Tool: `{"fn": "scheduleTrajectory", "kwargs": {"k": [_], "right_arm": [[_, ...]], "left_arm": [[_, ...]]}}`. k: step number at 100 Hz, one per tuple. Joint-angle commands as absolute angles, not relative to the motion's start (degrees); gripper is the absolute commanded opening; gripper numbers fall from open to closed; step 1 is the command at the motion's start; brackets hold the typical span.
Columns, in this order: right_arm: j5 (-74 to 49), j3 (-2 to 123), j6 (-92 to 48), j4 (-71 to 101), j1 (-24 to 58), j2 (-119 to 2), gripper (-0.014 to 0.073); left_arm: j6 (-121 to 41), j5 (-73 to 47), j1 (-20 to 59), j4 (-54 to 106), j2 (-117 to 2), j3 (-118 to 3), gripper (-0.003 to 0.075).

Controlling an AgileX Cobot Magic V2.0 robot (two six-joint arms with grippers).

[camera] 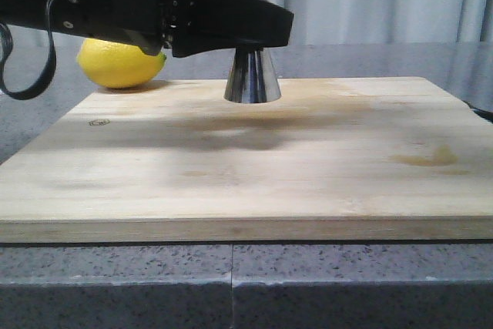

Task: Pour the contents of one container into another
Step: 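Tilt the beaker with the right gripper to pour into the jigger, then hold the beaker tilted over the jigger cup, pouring the liquid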

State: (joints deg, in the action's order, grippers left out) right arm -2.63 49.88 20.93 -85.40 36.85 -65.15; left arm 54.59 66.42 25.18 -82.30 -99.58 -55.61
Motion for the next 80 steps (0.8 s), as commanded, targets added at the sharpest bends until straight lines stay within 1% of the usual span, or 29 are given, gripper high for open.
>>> {"fn": "scheduleTrajectory", "kwargs": {"k": [1, 80], "right_arm": [[-2.39, 52.16, 20.84, -86.71, 36.97, -64.15, 0.0143], [-2.82, 52.16, 20.84, -89.88, 36.97, -64.15, 0.0143]], "left_arm": [[55.12, 78.14, 25.75, -80.02, -96.75, -56.92, -0.0019], [55.12, 78.14, 25.75, -80.02, -96.75, -56.92, -0.0019]]}}
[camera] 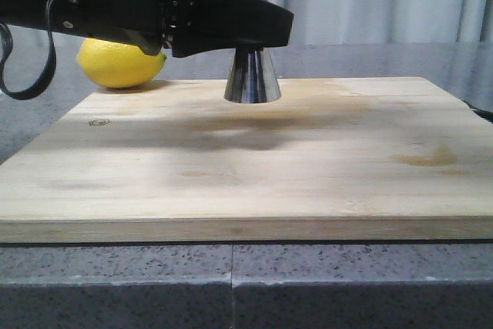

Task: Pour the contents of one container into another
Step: 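Hold the beaker tilted over the jigger cup, pouring the liquid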

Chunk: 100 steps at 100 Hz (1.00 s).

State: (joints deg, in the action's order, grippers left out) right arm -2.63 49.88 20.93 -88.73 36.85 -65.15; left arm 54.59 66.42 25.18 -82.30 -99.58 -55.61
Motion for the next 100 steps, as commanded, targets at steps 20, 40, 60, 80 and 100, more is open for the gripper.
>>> {"fn": "scheduleTrajectory", "kwargs": {"k": [20, 40, 60, 80, 100], "right_arm": [[-2.82, 52.16, 20.84, -90.91, 36.97, -64.15, 0.0143], [-2.88, 52.16, 20.84, -91.55, 36.97, -64.15, 0.0143], [-3.02, 52.16, 20.84, -92.70, 36.97, -64.15, 0.0143], [-3.24, 52.16, 20.84, -93.84, 36.97, -64.15, 0.0143], [-3.29, 52.16, 20.84, -94.39, 36.97, -64.15, 0.0143]], "left_arm": [[55.12, 78.14, 25.75, -80.02, -96.75, -56.92, -0.0019], [55.12, 78.14, 25.75, -80.02, -96.75, -56.92, -0.0019], [55.12, 78.14, 25.75, -80.02, -96.75, -56.92, -0.0019], [55.12, 78.14, 25.75, -80.02, -96.75, -56.92, -0.0019], [55.12, 78.14, 25.75, -80.02, -96.75, -56.92, -0.0019]]}}
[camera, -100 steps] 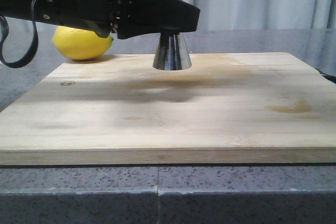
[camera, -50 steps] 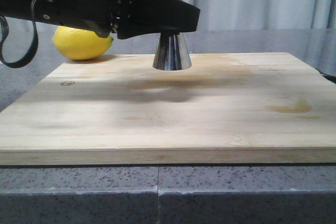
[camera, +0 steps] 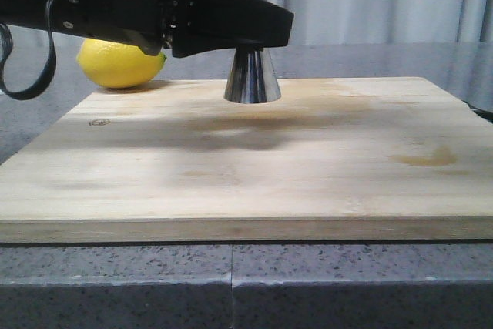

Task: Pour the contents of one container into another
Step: 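Hold the beaker tilted over the jigger cup, pouring the liquid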

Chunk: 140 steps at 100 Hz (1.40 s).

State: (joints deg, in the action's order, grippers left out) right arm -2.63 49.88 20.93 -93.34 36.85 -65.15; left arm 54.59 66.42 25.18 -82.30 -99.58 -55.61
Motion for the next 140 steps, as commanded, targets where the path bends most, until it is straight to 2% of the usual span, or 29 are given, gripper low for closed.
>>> {"fn": "scheduleTrajectory", "kwargs": {"k": [1, 140], "right_arm": [[-3.29, 52.16, 20.84, -94.52, 36.97, -64.15, 0.0143], [-4.72, 52.16, 20.84, -102.18, 36.97, -64.15, 0.0143]], "left_arm": [[55.12, 78.14, 25.75, -80.02, -96.75, -56.92, -0.0019], [55.12, 78.14, 25.75, -80.02, -96.75, -56.92, -0.0019]]}}
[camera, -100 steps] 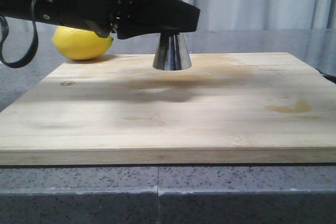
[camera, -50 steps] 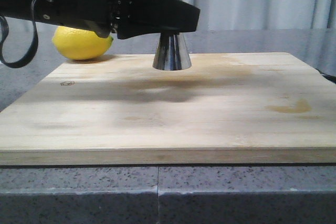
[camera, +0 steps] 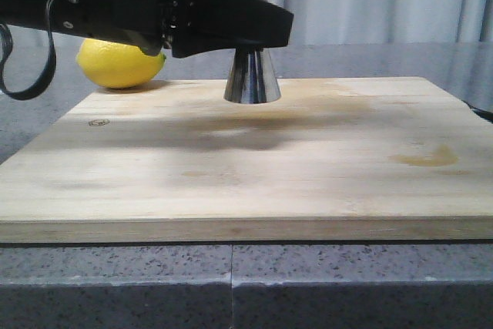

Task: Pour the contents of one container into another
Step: 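Hold the beaker tilted over the jigger cup, pouring the liquid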

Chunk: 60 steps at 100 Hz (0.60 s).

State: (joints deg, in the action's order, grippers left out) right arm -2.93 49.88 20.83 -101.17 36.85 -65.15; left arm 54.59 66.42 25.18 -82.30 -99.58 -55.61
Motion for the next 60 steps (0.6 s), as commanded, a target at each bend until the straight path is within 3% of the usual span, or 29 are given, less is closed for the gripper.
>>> {"fn": "scheduleTrajectory", "kwargs": {"k": [1, 60], "right_arm": [[-4.72, 52.16, 20.84, -102.18, 36.97, -64.15, 0.0143], [-4.80, 52.16, 20.84, -105.54, 36.97, -64.15, 0.0143]], "left_arm": [[55.12, 78.14, 25.75, -80.02, -96.75, -56.92, -0.0019], [55.12, 78.14, 25.75, -80.02, -96.75, -56.92, -0.0019]]}}
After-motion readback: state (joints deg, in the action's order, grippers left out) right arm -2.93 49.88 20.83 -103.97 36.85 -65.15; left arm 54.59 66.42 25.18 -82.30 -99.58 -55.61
